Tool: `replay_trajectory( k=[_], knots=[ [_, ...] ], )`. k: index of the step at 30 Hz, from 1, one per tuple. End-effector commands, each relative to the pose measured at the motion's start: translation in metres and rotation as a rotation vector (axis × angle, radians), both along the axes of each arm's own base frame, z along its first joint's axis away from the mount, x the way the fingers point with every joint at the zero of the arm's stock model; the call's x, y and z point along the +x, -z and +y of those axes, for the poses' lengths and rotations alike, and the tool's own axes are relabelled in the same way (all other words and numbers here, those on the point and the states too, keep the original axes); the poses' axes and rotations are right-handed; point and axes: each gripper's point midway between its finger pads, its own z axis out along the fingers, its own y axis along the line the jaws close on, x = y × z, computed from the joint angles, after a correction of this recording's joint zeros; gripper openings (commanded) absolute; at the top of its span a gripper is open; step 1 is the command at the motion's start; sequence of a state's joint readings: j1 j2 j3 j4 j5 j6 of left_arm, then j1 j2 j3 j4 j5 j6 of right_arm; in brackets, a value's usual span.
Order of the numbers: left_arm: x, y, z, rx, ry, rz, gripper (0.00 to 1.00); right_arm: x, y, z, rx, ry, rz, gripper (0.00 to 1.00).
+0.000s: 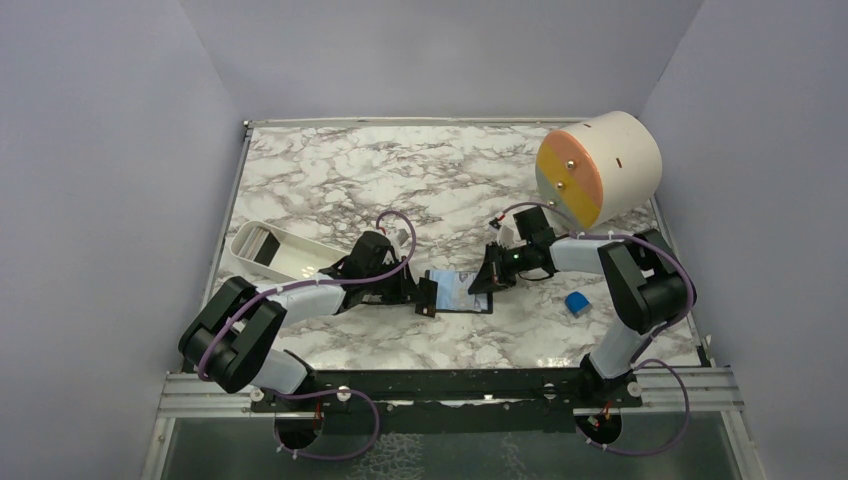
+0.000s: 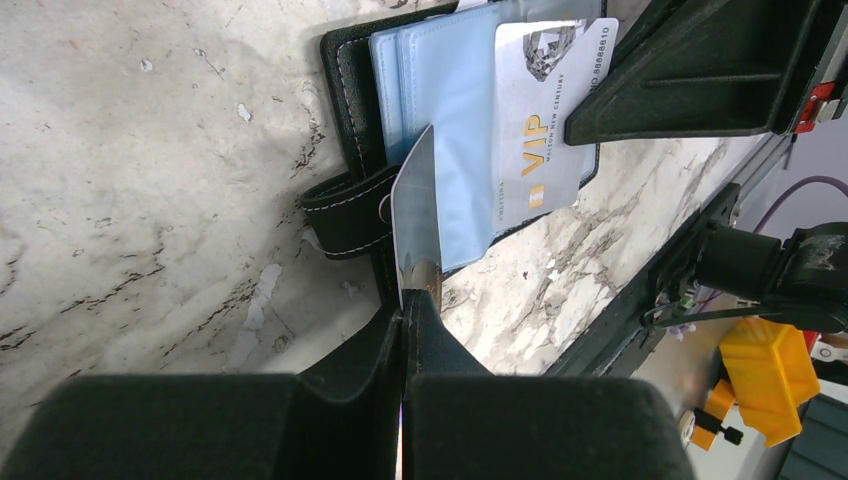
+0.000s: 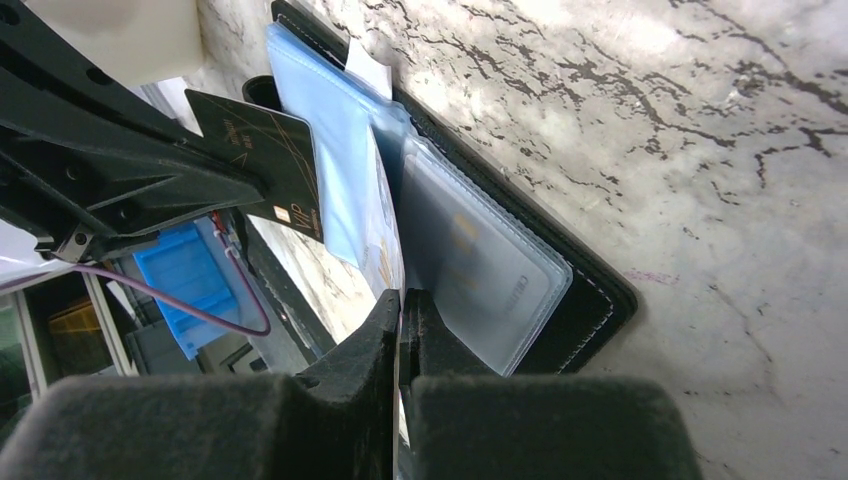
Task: Put the credit cards into the card holder
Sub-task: Insert the credit card into the card holder.
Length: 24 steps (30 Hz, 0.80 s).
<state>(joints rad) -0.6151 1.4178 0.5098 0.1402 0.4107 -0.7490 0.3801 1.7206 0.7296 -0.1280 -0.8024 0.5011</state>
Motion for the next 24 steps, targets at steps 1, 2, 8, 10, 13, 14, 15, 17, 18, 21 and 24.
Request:
replay_trajectory(
  k=[1, 2, 8, 10, 13, 14, 15, 17, 18, 21, 24],
  knots=[
    [-0.004, 0.024, 0.017, 0.095, -0.034, 0.024, 0.00, -0.001, 0.011, -0.001, -0.023, -0.007, 0.008, 0.01],
    [-0.004, 0.024, 0.017, 0.094, -0.034, 0.026, 0.00, 0.000, 0.011, -0.001, -0.023, -0.006, 0.008, 0.01],
    [-0.005, 0.025, 0.015, 0.082, -0.033, 0.033, 0.00, 0.007, 0.008, 0.003, -0.015, 0.005, 0.003, 0.01],
    [-0.005, 0.025, 0.015, 0.079, -0.034, 0.036, 0.00, 0.007, 0.008, 0.003, -0.016, 0.007, 0.008, 0.01],
    [-0.005, 0.026, 0.014, 0.077, -0.033, 0.040, 0.00, 0.008, 0.010, 0.001, -0.034, 0.025, 0.015, 0.01],
    [-0.005, 0.026, 0.014, 0.078, -0.034, 0.041, 0.00, 0.009, 0.010, 0.001, -0.038, 0.035, 0.013, 0.01],
    [-0.006, 0.027, 0.014, 0.078, -0.033, 0.043, 0.00, 0.009, 0.009, 0.000, -0.038, 0.044, 0.011, 0.01],
    [-0.006, 0.027, 0.014, 0.077, -0.034, 0.044, 0.00, 0.008, 0.010, 0.000, -0.038, 0.055, 0.014, 0.01],
    [-0.006, 0.027, 0.014, 0.077, -0.035, 0.044, 0.00, 0.008, 0.011, -0.001, -0.039, 0.060, 0.016, 0.01],
    [-0.007, 0.028, 0.015, 0.074, -0.036, 0.046, 0.00, 0.006, 0.016, 0.001, -0.028, 0.054, 0.038, 0.01],
    [-0.008, 0.029, 0.014, 0.069, -0.039, 0.050, 0.00, 0.006, 0.017, 0.003, -0.020, 0.053, 0.039, 0.01]
  ],
)
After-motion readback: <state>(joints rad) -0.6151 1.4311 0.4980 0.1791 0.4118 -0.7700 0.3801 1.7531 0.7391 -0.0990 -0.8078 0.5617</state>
